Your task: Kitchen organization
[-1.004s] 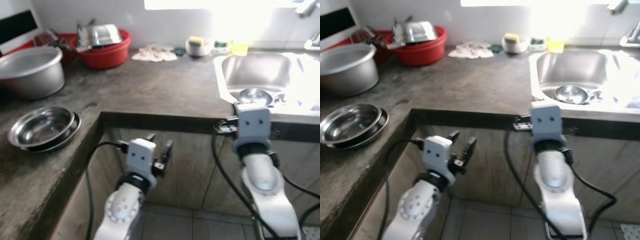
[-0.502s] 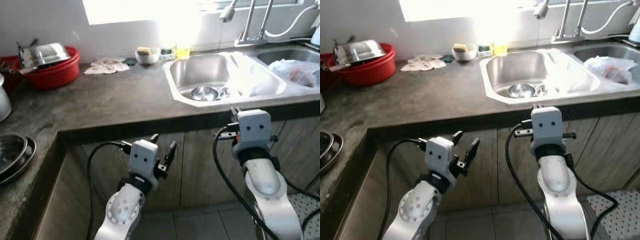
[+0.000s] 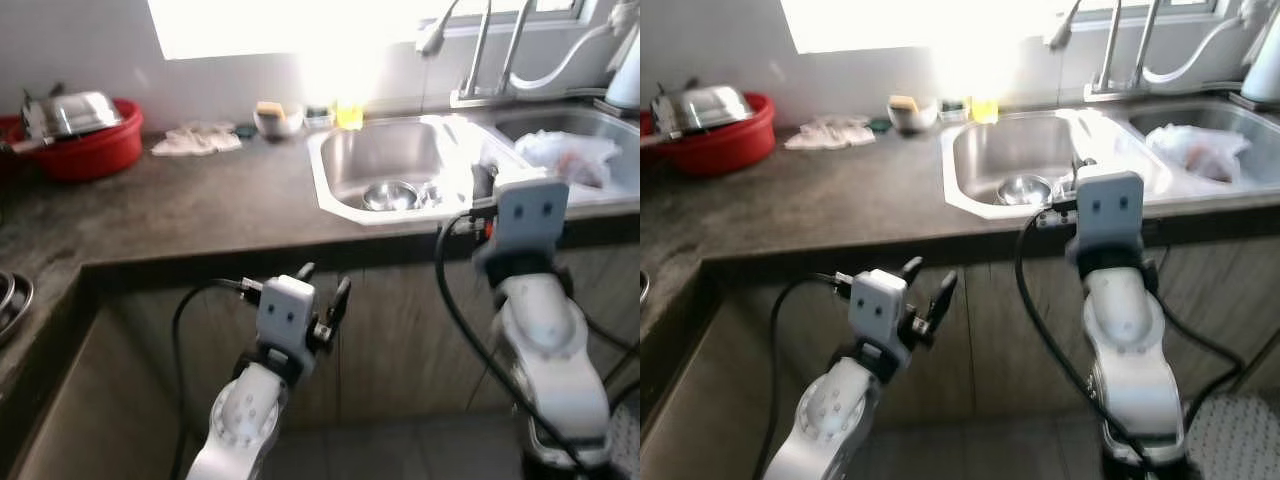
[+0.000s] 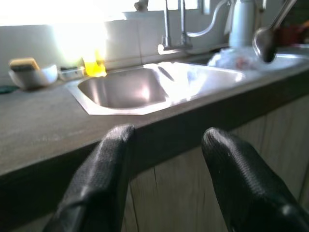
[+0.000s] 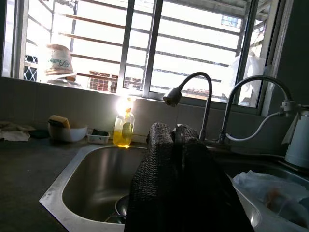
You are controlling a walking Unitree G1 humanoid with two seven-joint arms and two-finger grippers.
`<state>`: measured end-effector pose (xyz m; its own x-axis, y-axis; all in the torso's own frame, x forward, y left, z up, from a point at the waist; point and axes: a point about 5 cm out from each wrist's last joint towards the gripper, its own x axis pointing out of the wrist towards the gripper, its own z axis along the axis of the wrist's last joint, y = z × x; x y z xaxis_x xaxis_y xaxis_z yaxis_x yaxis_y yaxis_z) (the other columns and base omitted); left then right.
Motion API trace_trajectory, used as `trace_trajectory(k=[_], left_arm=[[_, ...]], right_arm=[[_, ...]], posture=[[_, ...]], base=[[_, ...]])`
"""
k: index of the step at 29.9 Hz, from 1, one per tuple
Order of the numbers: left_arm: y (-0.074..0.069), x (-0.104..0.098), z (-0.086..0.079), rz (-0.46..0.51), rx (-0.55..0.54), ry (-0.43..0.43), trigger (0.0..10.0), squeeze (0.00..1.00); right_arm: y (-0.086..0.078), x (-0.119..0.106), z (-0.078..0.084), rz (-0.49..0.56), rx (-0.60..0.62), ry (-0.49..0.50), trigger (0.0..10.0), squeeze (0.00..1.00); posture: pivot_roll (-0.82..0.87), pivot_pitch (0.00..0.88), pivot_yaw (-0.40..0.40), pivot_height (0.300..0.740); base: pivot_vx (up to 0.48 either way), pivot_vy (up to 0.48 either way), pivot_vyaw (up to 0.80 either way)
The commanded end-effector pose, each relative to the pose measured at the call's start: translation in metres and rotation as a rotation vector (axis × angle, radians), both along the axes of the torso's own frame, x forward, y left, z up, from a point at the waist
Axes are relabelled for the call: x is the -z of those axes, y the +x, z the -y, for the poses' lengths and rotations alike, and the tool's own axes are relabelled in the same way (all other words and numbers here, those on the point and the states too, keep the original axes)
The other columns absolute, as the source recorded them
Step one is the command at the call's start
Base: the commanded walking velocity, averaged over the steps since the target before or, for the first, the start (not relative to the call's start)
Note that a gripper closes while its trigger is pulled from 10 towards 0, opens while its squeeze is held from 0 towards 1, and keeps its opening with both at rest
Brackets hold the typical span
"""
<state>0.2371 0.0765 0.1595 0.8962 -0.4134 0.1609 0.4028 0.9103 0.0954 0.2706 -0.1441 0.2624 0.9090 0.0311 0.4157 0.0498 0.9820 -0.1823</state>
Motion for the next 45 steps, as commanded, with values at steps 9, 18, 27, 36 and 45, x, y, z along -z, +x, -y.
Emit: trace_trajectory(k=[9, 18, 27, 36, 45], left_arm=[[0.001, -0.003, -0.002, 0.012, -0.020, -0.002, 10.0, 0.00], [0.002, -0.003, -0.002, 0.014, -0.023, -0.003, 10.0, 0.00], [0.001, -0.002, -0.002, 0.009, -0.028, -0.003, 10.0, 0.00], [0.005, -0.005, -0.006, 0.003, -0.084, -0.043, 10.0, 0.00], [0.003, -0.003, -0.004, 0.004, -0.073, -0.039, 10.0, 0.00]], right_arm=[[0.005, -0.005, 0.007, 0.009, 0.002, 0.010, 10.0, 0.00], [0.009, -0.006, 0.006, 0.011, -0.005, -0.009, 10.0, 0.00], [0.014, -0.003, 0.000, -0.030, -0.040, -0.014, 10.0, 0.00], [0.021, -0.001, -0.005, -0.070, -0.079, -0.016, 10.0, 0.00], [0.038, 0.010, -0.008, -0.181, -0.100, -0.089, 10.0, 0.00]], posture=[[0.07, 0.059, 0.010, 0.740], [0.07, 0.060, 0.009, 0.740], [0.07, 0.066, 0.003, 0.740], [0.07, 0.066, -0.001, 0.740], [0.07, 0.058, -0.009, 0.740]], base=[[0.424, -0.061, 0.00], [0.460, 0.000, 0.00], [0.465, 0.000, 0.43], [0.310, 0.000, 0.00], [0.000, 0.000, 0.00]])
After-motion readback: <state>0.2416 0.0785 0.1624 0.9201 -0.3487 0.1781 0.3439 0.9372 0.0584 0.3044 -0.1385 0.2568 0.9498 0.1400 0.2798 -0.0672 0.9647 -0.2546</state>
